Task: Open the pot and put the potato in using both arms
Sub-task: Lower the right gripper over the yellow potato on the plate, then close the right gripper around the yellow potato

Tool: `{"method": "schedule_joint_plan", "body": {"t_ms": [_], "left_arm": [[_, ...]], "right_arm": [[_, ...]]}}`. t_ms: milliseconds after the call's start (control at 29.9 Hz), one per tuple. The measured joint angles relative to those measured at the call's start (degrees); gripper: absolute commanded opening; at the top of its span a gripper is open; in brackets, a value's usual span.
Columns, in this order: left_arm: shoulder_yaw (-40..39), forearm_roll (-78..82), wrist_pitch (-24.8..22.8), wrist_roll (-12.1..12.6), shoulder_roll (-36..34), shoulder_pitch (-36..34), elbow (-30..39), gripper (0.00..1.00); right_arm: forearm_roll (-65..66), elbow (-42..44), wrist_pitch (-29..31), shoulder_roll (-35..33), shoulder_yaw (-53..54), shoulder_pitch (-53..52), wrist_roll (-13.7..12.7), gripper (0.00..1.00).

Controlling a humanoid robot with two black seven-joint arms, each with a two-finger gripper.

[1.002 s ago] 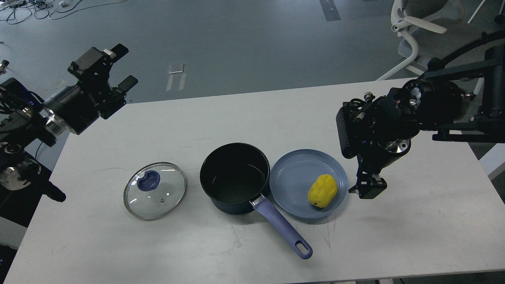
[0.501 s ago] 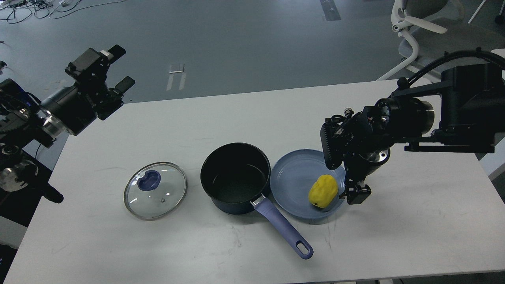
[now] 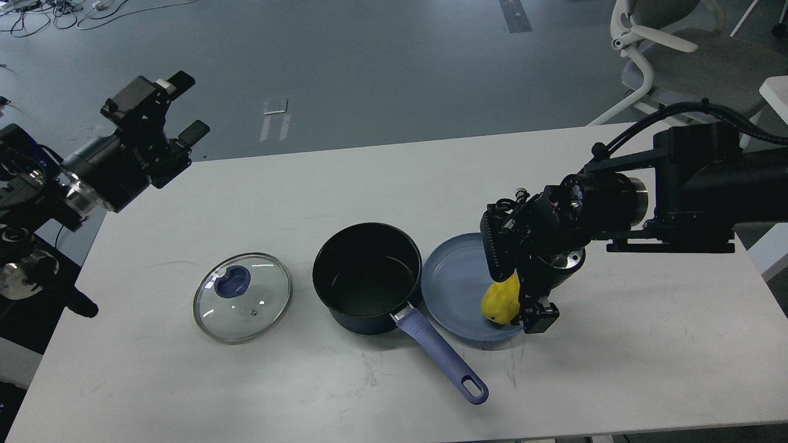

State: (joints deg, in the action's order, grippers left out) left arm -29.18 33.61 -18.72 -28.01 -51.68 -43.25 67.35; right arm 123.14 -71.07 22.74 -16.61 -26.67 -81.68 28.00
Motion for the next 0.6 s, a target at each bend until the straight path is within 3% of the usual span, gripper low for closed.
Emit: {"method": "schedule_joint_plan", "body": {"t_ms": [601], "left_arm": [[-0.1,0.0,0.0,0.0,-0.7,0.0,-0.1,0.98]], "right_arm": [[-0.3,2.4,-0.4,2.9,-0.2,1.1,0.0,1.00]]}}
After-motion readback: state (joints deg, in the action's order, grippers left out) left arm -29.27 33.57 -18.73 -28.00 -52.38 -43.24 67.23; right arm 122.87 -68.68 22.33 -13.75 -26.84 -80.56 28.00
